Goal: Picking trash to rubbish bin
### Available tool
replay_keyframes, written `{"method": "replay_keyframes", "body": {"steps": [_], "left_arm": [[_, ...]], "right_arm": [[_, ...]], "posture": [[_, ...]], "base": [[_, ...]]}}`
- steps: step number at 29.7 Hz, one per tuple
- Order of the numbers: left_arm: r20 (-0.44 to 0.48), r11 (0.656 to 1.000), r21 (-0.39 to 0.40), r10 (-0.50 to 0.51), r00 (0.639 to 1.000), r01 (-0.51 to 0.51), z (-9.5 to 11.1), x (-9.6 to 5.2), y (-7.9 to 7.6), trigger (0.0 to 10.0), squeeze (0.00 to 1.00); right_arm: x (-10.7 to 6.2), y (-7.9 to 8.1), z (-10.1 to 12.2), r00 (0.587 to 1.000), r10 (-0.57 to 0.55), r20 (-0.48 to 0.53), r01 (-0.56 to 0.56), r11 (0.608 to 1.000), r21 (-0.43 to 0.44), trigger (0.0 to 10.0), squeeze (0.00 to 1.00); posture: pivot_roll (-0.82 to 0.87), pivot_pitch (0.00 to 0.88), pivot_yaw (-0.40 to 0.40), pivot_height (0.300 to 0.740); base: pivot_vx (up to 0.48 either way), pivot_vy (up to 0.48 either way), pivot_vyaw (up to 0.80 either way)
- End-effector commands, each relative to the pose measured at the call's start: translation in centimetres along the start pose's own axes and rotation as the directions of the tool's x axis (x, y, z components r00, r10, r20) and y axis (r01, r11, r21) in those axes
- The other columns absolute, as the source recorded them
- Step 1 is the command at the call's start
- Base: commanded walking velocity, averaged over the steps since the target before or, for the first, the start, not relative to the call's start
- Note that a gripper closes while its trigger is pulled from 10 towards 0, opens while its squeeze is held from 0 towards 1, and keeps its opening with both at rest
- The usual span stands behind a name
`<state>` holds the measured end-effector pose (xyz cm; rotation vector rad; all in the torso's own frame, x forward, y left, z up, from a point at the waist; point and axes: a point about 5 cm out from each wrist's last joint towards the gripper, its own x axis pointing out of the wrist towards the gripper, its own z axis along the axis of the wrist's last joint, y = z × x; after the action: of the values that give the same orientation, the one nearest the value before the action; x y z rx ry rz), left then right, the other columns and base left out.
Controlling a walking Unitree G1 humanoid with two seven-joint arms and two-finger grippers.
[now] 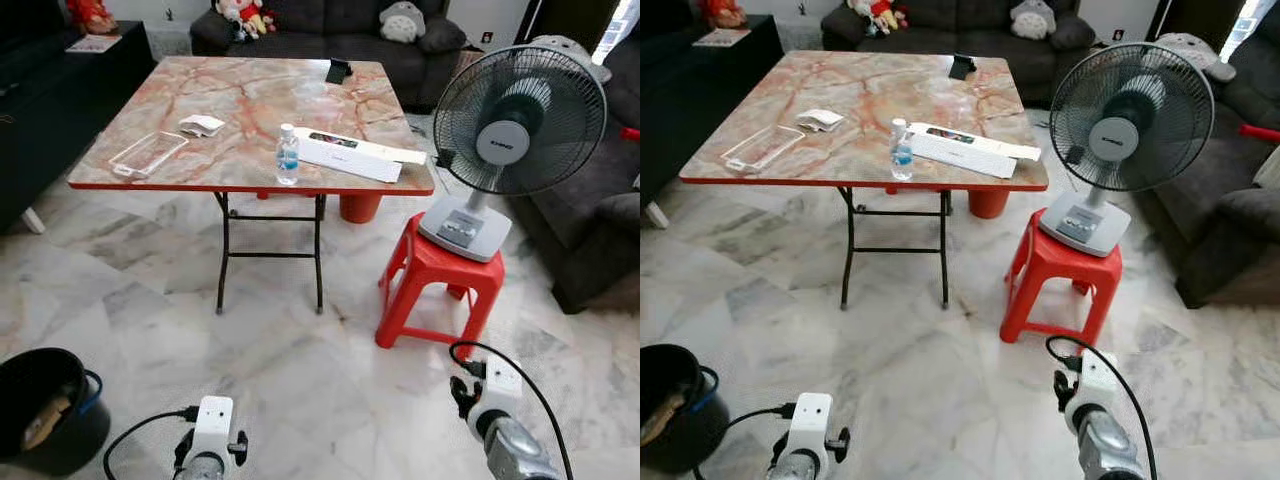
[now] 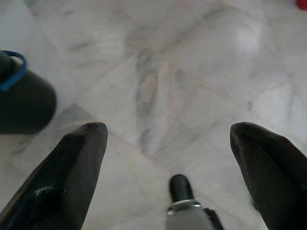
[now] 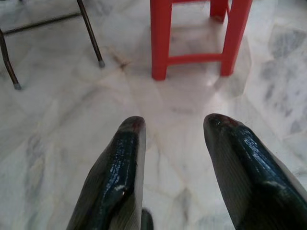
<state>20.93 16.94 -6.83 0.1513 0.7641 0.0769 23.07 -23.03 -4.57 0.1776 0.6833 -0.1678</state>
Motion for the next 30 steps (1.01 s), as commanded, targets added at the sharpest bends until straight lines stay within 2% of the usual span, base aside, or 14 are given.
{"method": "replay_keyframes", "body": {"steps": [1,6,14,18,19,23,26,27,28,30], "left_arm": [[0.005,0.999,0.034,-0.018,1.000,0.017,0.3,0.1,0.0,10.0,0.00],[0.013,0.999,0.044,-0.018,1.000,0.018,0.6,0.2,0.4,10.0,0.00],[0.040,0.999,0.039,-0.009,0.999,0.007,1.1,0.3,0.3,10.0,0.00],[0.162,1.000,0.005,-0.008,0.987,0.007,4.0,0.7,-0.1,10.0,0.00],[0.240,1.000,0.021,-0.017,0.971,0.012,5.8,0.8,-0.3,10.0,0.00],[0.356,1.000,0.016,-0.001,0.934,-0.005,8.8,0.9,-0.5,10.0,0.00],[0.433,1.000,0.004,0.004,0.901,-0.007,11.1,0.8,-0.7,10.0,0.00],[0.465,1.000,0.005,0.002,0.886,-0.005,12.1,0.7,-0.8,10.0,0.00],[0.515,1.000,0.007,0.000,0.857,-0.004,13.7,0.6,-1.1,10.0,0.00],[0.552,1.000,-0.004,0.004,0.834,-0.002,14.9,0.4,-1.2,10.0,0.00]], "right_arm": [[-0.3,-0.3,-1.1,0.999,-0.019,-0.040,0.020,0.999,0.025,10.0,0.00],[-0.8,-0.6,-2.6,0.997,-0.036,-0.072,0.040,0.998,0.054,10.0,0.00],[-0.7,-0.5,-2.1,0.998,-0.039,-0.040,0.041,0.998,0.045,10.0,0.00],[-0.2,0.1,-0.3,0.999,0.013,0.035,-0.013,1.000,-0.009,10.0,0.00],[0.0,0.6,0.9,0.996,0.049,0.081,-0.044,0.997,-0.057,10.0,0.00],[0.4,1.3,3.5,0.979,0.086,0.183,-0.067,0.992,-0.112,10.0,0.00],[0.6,2.2,6.5,0.945,0.120,0.304,-0.083,0.988,-0.134,10.0,0.00],[0.7,2.8,7.8,0.925,0.146,0.351,-0.099,0.984,-0.148,10.0,0.00],[0.6,4.0,9.8,0.885,0.190,0.425,-0.129,0.977,-0.167,10.0,0.00],[0.5,4.9,11.3,0.851,0.216,0.479,-0.148,0.973,-0.176,10.0,0.00]], "posture": [[-0.03,0.003,-0.024,0.740],[-0.03,0.000,-0.006,0.740],[-0.05,0.000,0.002,0.740],[-0.04,0.000,-0.014,0.740],[-0.04,0.000,-0.018,0.740],[-0.04,0.000,-0.022,0.740],[-0.05,0.000,-0.020,0.740],[-0.05,0.000,-0.023,0.740],[-0.05,0.000,-0.023,0.740],[-0.05,0.000,-0.023,0.740]], "base": [[0.000,0.000,0.00],[0.000,0.000,0.00],[0.000,0.000,0.00],[0.000,0.000,0.00],[0.000,0.000,0.00],[0.000,0.000,0.00],[0.000,0.000,0.00],[0.000,0.000,0.00],[0.000,0.000,0.00],[0.000,0.000,0.00]]}}
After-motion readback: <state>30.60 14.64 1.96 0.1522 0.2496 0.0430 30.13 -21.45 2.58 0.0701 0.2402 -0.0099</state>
